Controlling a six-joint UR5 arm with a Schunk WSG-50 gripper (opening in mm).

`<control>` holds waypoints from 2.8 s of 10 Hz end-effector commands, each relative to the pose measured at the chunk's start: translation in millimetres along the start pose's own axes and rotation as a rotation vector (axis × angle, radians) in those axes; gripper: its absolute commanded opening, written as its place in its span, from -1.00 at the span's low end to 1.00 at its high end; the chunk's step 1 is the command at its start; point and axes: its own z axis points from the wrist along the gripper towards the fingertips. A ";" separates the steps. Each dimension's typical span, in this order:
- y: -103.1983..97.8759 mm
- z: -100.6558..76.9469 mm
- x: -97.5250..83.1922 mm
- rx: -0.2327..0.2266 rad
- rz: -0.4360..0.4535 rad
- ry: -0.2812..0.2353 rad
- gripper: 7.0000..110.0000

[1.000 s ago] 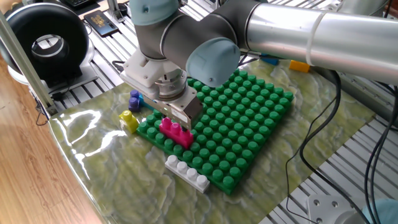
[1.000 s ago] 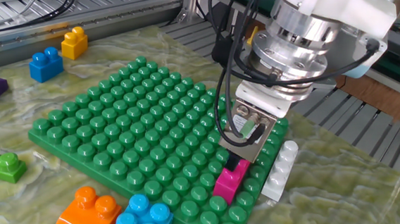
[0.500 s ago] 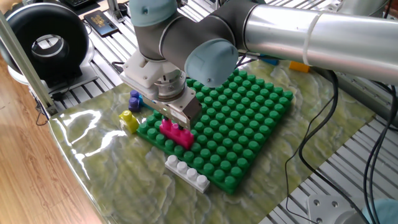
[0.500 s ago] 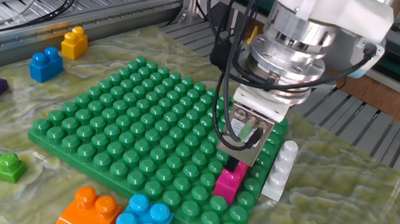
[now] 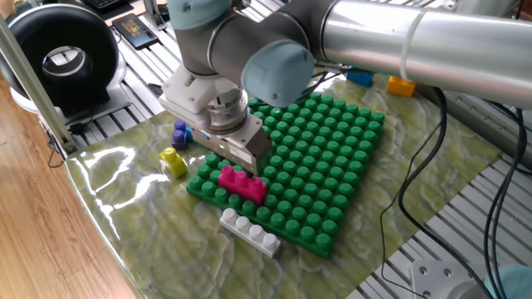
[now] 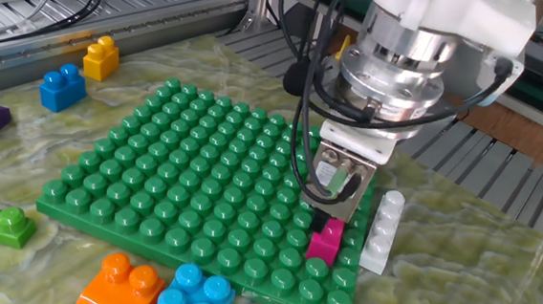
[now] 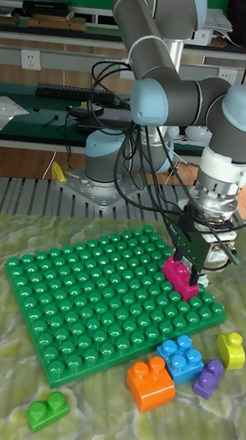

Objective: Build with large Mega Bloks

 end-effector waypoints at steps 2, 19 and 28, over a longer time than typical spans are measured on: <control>18.7 -17.6 3.7 -0.048 -0.036 0.009 0.15; 15.6 4.6 -14.5 0.020 -0.159 -0.059 -0.28; 10.7 7.4 -7.7 0.030 -0.166 -0.055 -0.28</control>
